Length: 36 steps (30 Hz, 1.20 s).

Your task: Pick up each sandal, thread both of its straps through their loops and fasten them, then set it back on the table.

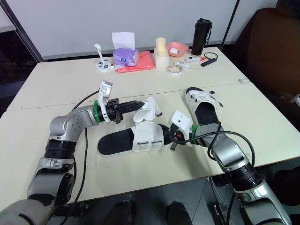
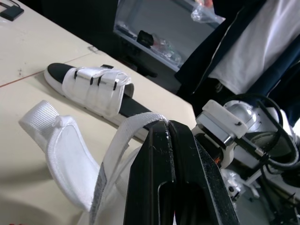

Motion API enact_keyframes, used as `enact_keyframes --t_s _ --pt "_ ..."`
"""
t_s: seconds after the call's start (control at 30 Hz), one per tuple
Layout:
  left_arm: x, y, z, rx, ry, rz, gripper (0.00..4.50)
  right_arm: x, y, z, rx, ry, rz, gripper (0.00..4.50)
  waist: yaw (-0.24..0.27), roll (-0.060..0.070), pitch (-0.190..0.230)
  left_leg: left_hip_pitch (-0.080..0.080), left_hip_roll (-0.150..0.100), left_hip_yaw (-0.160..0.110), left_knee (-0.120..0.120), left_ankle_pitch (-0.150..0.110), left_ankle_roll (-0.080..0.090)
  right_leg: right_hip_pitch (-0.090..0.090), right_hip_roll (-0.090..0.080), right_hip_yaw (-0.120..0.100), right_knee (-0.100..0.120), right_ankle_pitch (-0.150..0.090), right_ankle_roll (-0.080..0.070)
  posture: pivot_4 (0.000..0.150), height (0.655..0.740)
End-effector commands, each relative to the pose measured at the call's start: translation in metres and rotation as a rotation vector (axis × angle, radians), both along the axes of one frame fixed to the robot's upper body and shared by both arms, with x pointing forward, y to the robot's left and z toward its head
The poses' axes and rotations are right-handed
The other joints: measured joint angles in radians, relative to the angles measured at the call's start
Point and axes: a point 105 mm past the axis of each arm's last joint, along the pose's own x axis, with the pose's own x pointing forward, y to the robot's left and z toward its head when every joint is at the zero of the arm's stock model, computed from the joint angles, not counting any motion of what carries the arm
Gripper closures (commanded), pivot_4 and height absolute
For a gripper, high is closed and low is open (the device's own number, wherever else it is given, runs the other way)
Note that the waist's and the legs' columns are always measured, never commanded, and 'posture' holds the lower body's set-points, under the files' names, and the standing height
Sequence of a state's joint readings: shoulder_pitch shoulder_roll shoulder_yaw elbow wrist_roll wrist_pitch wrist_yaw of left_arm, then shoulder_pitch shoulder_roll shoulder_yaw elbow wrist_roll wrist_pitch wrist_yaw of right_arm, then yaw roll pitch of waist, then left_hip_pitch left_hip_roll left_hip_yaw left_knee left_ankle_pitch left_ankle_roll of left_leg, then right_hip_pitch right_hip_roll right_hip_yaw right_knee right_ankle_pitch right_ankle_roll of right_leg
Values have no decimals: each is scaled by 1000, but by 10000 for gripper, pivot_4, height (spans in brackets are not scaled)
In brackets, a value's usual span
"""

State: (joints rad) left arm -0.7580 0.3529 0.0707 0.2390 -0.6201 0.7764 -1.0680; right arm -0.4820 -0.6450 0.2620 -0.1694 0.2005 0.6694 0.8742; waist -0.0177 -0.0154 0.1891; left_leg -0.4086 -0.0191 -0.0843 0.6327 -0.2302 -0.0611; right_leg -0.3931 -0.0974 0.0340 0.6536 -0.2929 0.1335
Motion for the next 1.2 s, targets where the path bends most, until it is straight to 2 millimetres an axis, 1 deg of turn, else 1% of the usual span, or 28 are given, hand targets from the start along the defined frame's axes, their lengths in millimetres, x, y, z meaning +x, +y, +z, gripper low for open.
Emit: enact_keyframes --t_s 0.03,0.1,0.17,0.3,0.37,0.43,0.47,0.53,0.6,0.63,0.7,0.77,0.8,0.87,0.93,0.97,1.03,1.13,1.2 --pt "1 6 9 -12 -30 12 44752 0 1 3 9 -9 2 45000 0 0 0 0 0 0 0 0 0 0 0 0 0 0 0 1500 7400" --pt "4 8 10 -24 -22 26 44752 0 1 3 9 -9 1 45000 0 0 0 0 0 0 0 0 0 0 0 0 0 0 0 1500 7400" --pt "1 10 14 -32 -31 8 44752 -1 1 3 8 -10 0 45000 0 0 0 0 0 0 0 0 0 0 0 0 0 0 0 1500 7400" --pt "-30 4 14 40 -111 -142 44752 0 1 4 10 -11 -4 45000 -2 0 0 0 0 0 0 0 0 0 0 0 0 0 0 1500 7400" --pt "-54 2 -5 229 -301 -213 44752 -1 0 3 7 -9 -2 45000 -4 0 0 0 0 0 0 0 0 0 0 0 0 0 0 1500 7400" --pt "-73 2 -26 377 -475 -279 44752 -2 -1 3 6 -6 -1 45000 -4 1 -1 1 0 2 -2 0 0 0 0 2 -2 0 0 1500 7400" --pt "-80 3 -34 423 -537 -306 44752 -2 -1 2 5 -4 -1 45000 -2 1 -1 1 0 2 -2 0 0 0 0 2 -2 0 0 1500 7400" --pt "-94 8 -56 531 -701 -375 44752 -2 -1 1 3 -2 1 45000 2 1 -1 1 1 2 -2 0 0 0 0 2 -2 0 -1 1500 7400" --pt "-100 14 -72 581 -798 -421 44752 -2 -1 1 2 0 2 45000 7 1 -1 1 0 2 -2 0 0 0 0 2 -2 0 -1 1500 7400" --pt "-101 18 -80 609 -857 -439 44752 -2 -1 1 2 0 3 45000 10 1 -1 1 0 2 -2 0 0 1 0 2 -3 0 -2 1500 7400" --pt "-94 28 -99 699 -1000 -443 44752 -2 0 1 1 0 5 45000 15 1 -1 1 0 1 -1 0 1 2 0 1 -5 1 -2 1500 7400" --pt "-83 32 -107 729 -1088 -397 44752 -1 0 1 1 0 6 45000 14 1 -1 1 0 2 -2 0 1 2 0 1 -6 1 -3 1500 7400" --pt "-79 31 -108 729 -1112 -375 44752 -1 0 1 1 0 7 45000 15 1 -1 1 0 2 -1 -1 1 2 0 1 -6 1 -3 1500 7400" --pt "-68 32 -110 738 -1135 -317 44752 -1 0 1 2 -1 7 45000 23 5 -3 1 0 1 -1 -1 1 3 0 1 -6 1 -2 1500 7400" --pt "-59 31 -110 738 -1123 -254 44752 -2 0 1 2 -1 8 45000 33 10 -6 2 0 1 0 0 2 5 0 1 -4 1 -2 1500 7400" --pt "-56 28 -106 716 -1110 -214 44752 -2 1 1 3 -2 7 45000 34 11 -7 2 -1 0 0 2 4 6 0 0 -4 1 -2 1500 7400" --pt "-53 23 -101 678 -1090 -168 44752 -2 1 1 4 -1 6 45000 35 15 -9 3 -2 -1 0 5 9 7 0 0 -4 2 -3 1500 7400" --pt "-50 21 -96 640 -1033 -130 44752 -2 1 0 3 0 6 45000 35 15 -9 3 -2 -1 0 8 11 10 0 0 -4 3 -4 1500 7400" --pt "-49 22 -93 619 -978 -109 39570 -2 1 0 3 0 7 45000 35 15 -9 3 -3 -2 0 8 11 10 0 0 -4 3 -4 1500 7400"
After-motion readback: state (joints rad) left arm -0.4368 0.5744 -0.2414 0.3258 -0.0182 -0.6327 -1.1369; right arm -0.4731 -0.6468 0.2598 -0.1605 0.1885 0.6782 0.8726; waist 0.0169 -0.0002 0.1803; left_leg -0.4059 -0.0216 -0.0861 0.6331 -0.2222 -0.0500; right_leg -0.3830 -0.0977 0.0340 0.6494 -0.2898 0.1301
